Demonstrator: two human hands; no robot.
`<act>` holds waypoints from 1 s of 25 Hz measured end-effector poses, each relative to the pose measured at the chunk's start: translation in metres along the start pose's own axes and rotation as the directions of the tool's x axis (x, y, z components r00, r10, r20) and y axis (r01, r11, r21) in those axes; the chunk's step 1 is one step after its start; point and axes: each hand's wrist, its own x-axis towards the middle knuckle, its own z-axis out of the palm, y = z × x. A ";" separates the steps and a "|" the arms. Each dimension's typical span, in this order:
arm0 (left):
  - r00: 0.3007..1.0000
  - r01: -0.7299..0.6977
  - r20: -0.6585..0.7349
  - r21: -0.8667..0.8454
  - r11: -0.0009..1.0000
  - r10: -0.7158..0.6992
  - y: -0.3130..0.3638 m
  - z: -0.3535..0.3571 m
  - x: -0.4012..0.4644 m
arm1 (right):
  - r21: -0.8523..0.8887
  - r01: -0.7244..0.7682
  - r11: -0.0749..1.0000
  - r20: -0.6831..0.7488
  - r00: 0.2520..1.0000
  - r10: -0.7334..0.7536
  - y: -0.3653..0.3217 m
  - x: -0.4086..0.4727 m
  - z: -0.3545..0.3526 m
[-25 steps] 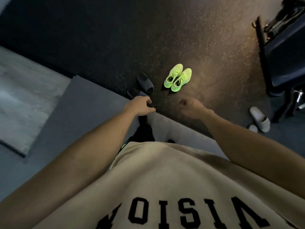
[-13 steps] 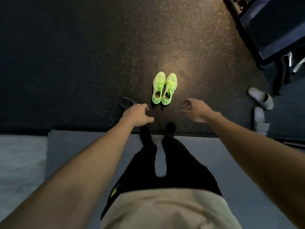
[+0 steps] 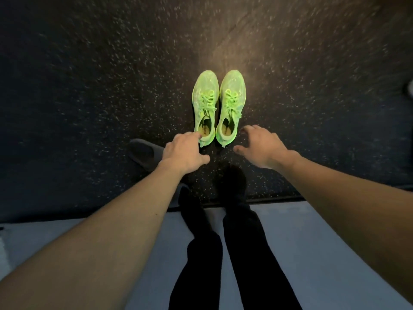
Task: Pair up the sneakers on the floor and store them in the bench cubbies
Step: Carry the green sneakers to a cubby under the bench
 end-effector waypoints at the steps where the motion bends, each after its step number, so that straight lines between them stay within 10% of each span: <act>1: 1.000 -0.011 0.000 0.028 1.000 0.011 -0.002 0.016 0.022 | -0.002 0.001 1.000 0.011 1.000 -0.001 0.005 0.019 0.016; 13: 0.953 -0.092 -0.212 0.475 0.875 0.215 -0.034 0.154 0.189 | -0.168 0.054 0.984 -0.245 0.965 -0.094 0.028 0.181 0.171; 25: 0.949 -0.204 -0.155 0.366 0.908 0.276 -0.001 0.053 -0.001 | -0.016 0.073 0.997 -0.176 0.982 -0.075 -0.022 -0.017 0.061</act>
